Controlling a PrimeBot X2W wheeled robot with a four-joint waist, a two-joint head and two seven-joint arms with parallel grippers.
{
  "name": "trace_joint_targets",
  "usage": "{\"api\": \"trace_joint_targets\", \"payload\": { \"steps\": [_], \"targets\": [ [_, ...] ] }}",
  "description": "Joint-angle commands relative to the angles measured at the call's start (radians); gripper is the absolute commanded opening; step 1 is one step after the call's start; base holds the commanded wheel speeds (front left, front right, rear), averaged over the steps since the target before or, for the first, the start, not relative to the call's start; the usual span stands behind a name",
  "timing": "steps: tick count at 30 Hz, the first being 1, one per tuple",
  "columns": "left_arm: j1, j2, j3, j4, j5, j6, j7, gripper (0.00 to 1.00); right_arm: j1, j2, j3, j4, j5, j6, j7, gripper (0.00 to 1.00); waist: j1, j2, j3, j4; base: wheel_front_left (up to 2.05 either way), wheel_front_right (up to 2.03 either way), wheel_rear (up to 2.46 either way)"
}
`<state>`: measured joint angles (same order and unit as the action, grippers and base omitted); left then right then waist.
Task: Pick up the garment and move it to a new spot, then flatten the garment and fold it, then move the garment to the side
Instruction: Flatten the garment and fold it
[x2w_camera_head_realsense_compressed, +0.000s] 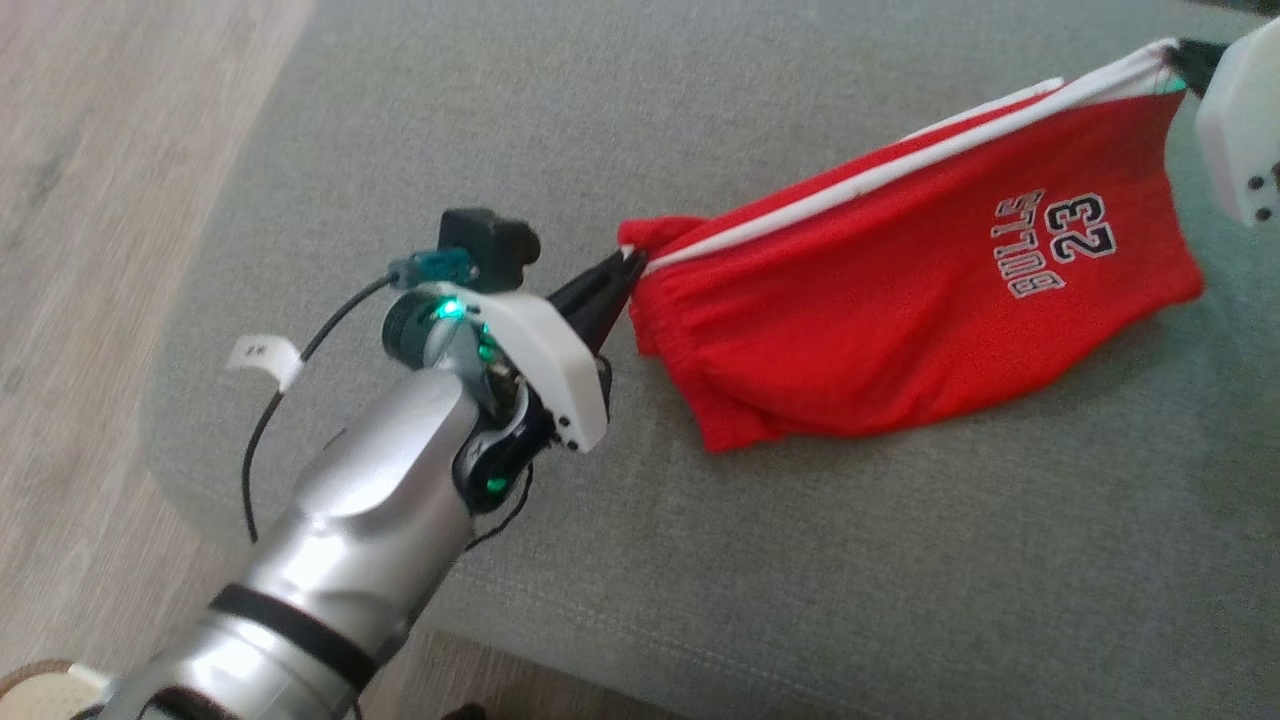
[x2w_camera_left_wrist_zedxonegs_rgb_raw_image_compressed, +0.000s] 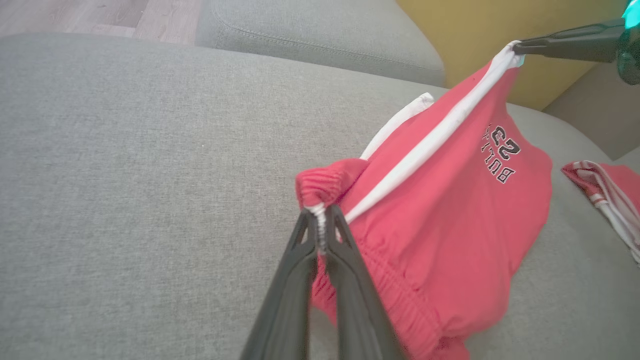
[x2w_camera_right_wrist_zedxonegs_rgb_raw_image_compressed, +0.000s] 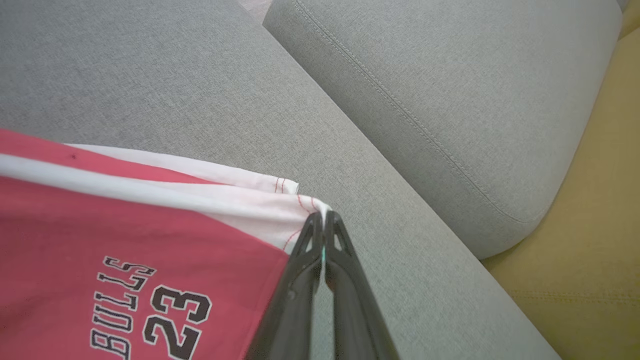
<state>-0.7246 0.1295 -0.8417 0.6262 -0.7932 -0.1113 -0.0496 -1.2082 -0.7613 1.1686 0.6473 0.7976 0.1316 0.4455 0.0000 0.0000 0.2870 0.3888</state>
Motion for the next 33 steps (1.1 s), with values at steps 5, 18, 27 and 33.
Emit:
{"api": "trace_joint_targets", "payload": {
  "steps": [5, 18, 27, 33],
  "targets": [
    [-0.114, -0.014, 0.011, 0.078, 0.016, -0.011, -0.041, 0.24, -0.065, 0.013, 0.032, 0.034, -0.013, -0.001, -0.041, 0.0, 0.0, 0.0, 0.063, 0.019, 0.0, 0.0, 0.0],
    [-0.162, -0.053, 0.039, 0.271, 0.002, 0.003, -0.178, 1.0, -0.064, 0.111, 0.04, 0.188, -0.017, -0.001, -0.204, 1.0, 0.0, 0.0, 0.059, -0.017, 0.0, 0.0, 0.0],
    [-0.025, 0.007, 0.245, 0.126, 0.013, 0.098, -0.212, 1.0, 0.104, 0.196, -0.119, 0.249, 0.052, -0.001, -0.551, 1.0, 0.0, 0.0, -0.094, -0.076, 0.0, 0.0, 0.0],
    [0.188, -0.025, 0.395, -0.1, 0.116, 0.165, -0.212, 1.0, 0.29, 0.244, -0.201, 0.224, 0.068, -0.001, -0.678, 1.0, 0.0, 0.0, -0.194, -0.12, 0.0, 0.0, 0.0]
  ]
}}
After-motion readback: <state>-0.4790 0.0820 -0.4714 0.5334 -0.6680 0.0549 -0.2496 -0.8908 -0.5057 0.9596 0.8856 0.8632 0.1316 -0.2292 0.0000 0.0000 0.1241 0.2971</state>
